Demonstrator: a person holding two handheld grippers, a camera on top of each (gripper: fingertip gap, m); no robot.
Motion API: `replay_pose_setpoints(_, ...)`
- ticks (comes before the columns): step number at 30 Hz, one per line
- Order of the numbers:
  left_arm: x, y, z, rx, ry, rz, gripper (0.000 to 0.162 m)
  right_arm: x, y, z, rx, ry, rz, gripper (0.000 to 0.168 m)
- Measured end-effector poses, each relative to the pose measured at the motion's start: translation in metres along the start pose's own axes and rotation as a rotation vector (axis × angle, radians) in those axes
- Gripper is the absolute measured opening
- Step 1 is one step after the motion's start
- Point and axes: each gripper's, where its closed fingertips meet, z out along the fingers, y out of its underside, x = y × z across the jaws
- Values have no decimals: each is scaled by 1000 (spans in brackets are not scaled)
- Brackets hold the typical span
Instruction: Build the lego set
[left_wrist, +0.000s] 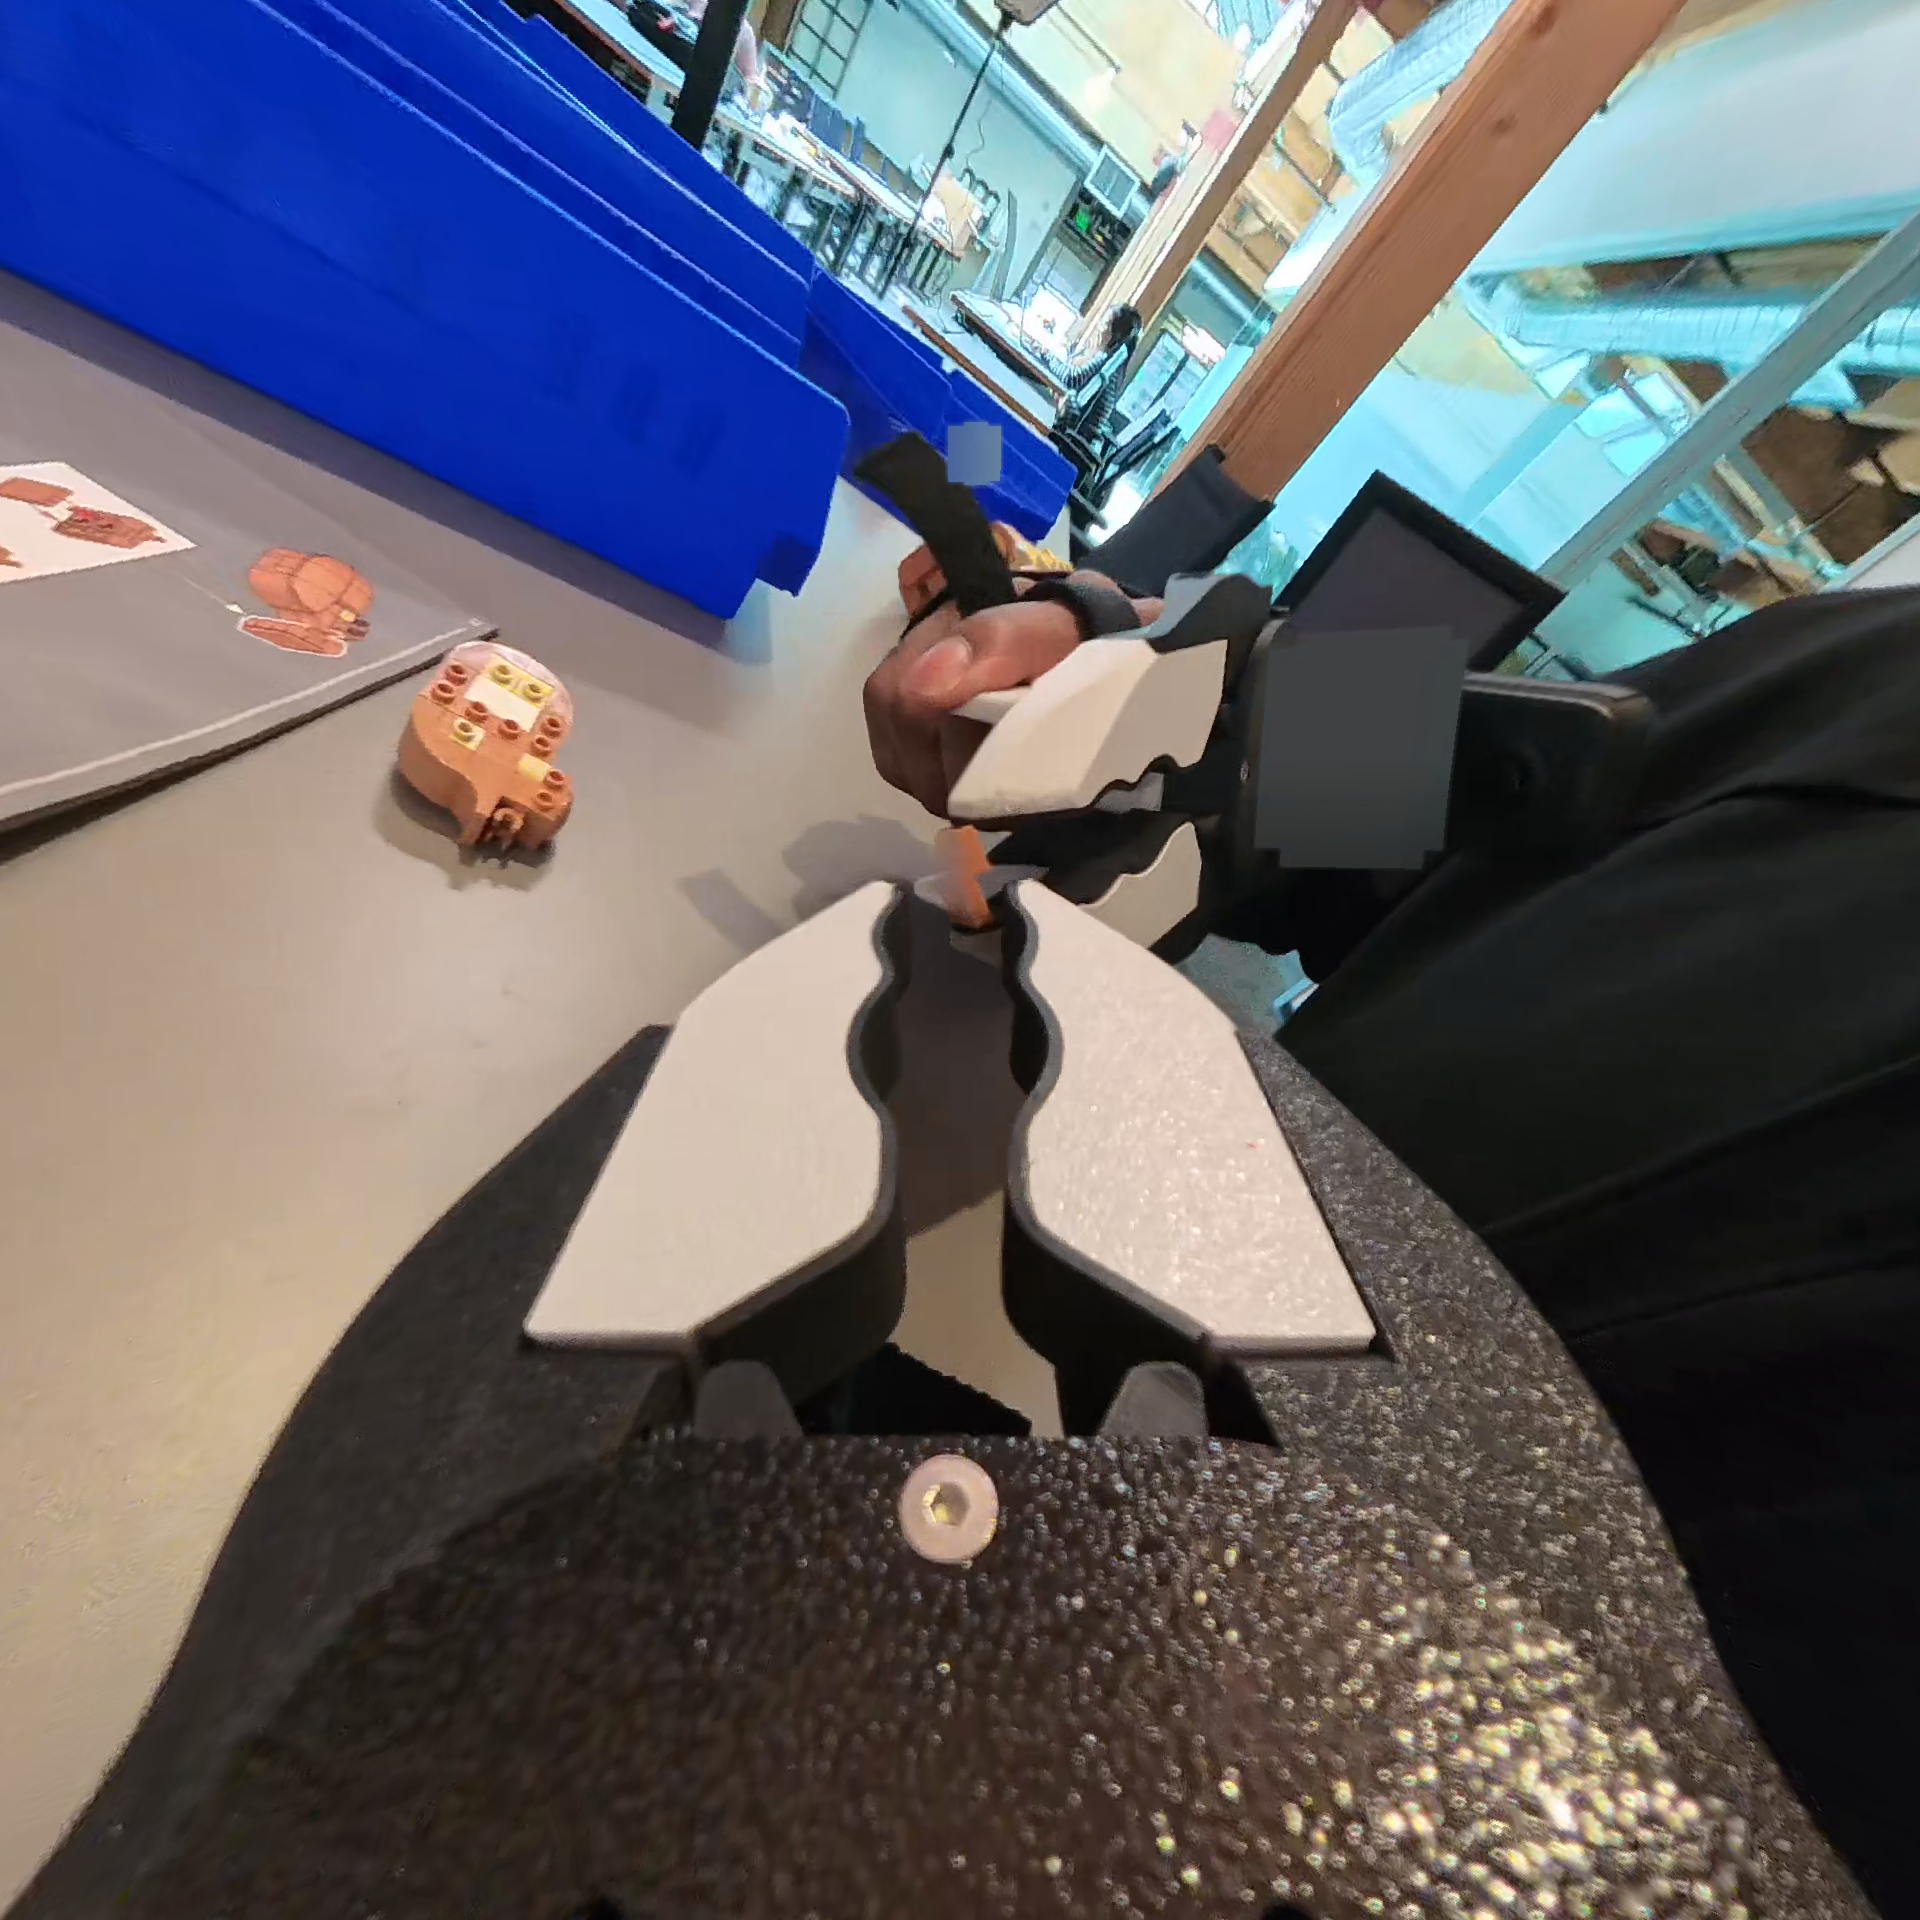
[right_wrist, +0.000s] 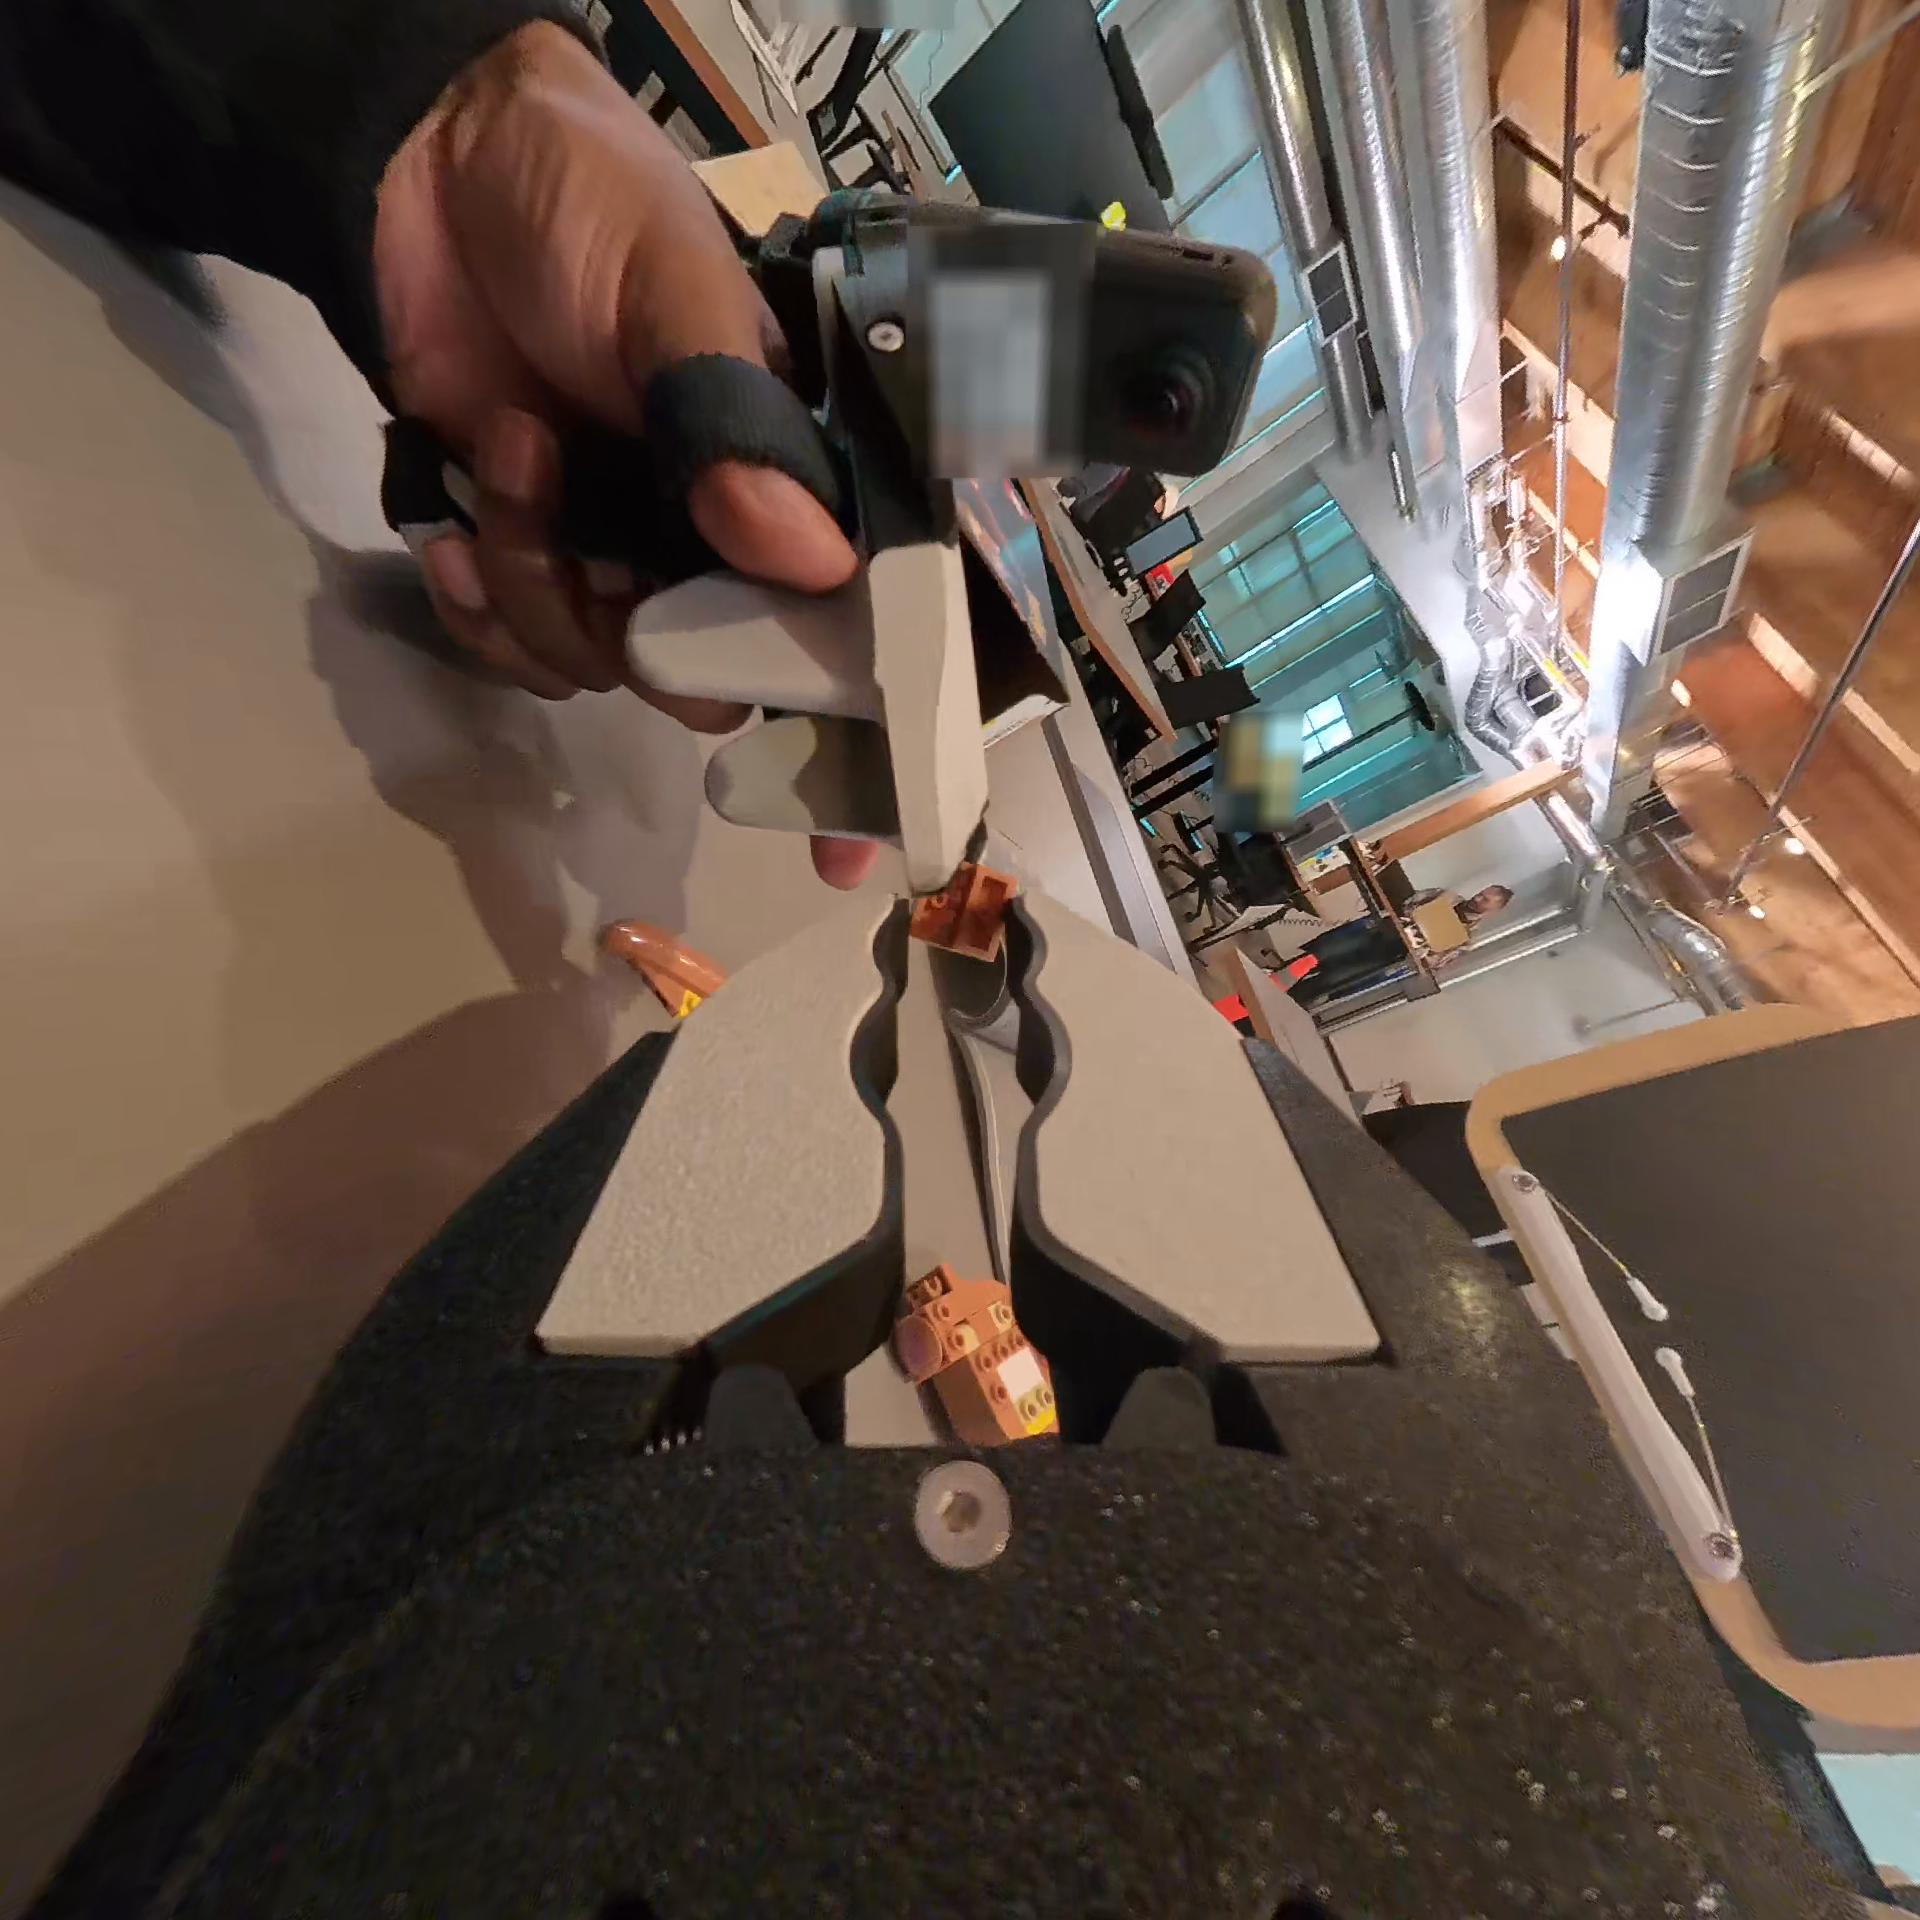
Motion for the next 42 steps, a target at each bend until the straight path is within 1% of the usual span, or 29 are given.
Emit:
replay_pose_setpoints(3, -1, 2, 2, -11, -46, 79, 4, -1, -1, 1, 1, 9, -4, 18)
replay_pose_setpoints(6, -2, 3, 1, -30, -100, 213, 3, -3, -2, -1, 6, -7, 27, 19)
replay_pose_setpoints(8, -4, 1, -1, -37, -161, 328, 3, -7, 0, -2, 1, -60, 112, 26)
replay_pose_setpoints(10, -8, -2, -7, -57, -254, 497, 3, -9, 2, -4, 4, -148, 301, 30)
replay_pose_setpoints(14, -12, -9, -21, -122, -480, 969, 3, -4, -4, -5, 18, -327, 833, 30)
replay_pose_setpoints(17, -9, -7, -23, -185, -589, 1290, 3, -9, -8, 1, -15, -434, 1075, 31)
replay_pose_setpoints(18, -10, -5, -23, -208, -614, 1361, 3, -12, -10, 2, -19, -465, 1125, 35)
replay_pose_setpoints(19, -11, -3, -23, -226, -636, 1414, 3, -14, -13, 4, -12, -483, 1166, 34)
replay_pose_setpoints(22, -9, 5, -20, -263, -638, 1516, 3, -18, -9, 8, -42, -480, 1207, 33)
replay_pose_setpoints(26, -7, 13, -15, -310, -642, 1627, 3, -26, -8, 7, -65, -493, 1215, 20)
replay_pose_setpoints(28, -9, 15, -14, -333, -645, 1663, 3, -28, -6, 7, -74, -487, 1203, 18)
replay_pose_setpoints(35, -12, 26, -9, -381, -606, 1705, 3, -37, 0, 3, -90, -478, 1166, 18)
replay_pose_setpoints(38, -11, 25, -8, -383, -612, 1725, 3, -36, 2, 3, -91, -469, 1168, 22)
replay_pose_setpoints(40, -11, 26, -7, -392, -610, 1730, 3, -37, 1, 2, -89, -483, 1168, 19)
replay_pose_setpoints(42, -13, 28, -6, -407, -604, 1737, 3, -39, 3, 2, -102, -482, 1151, 18)
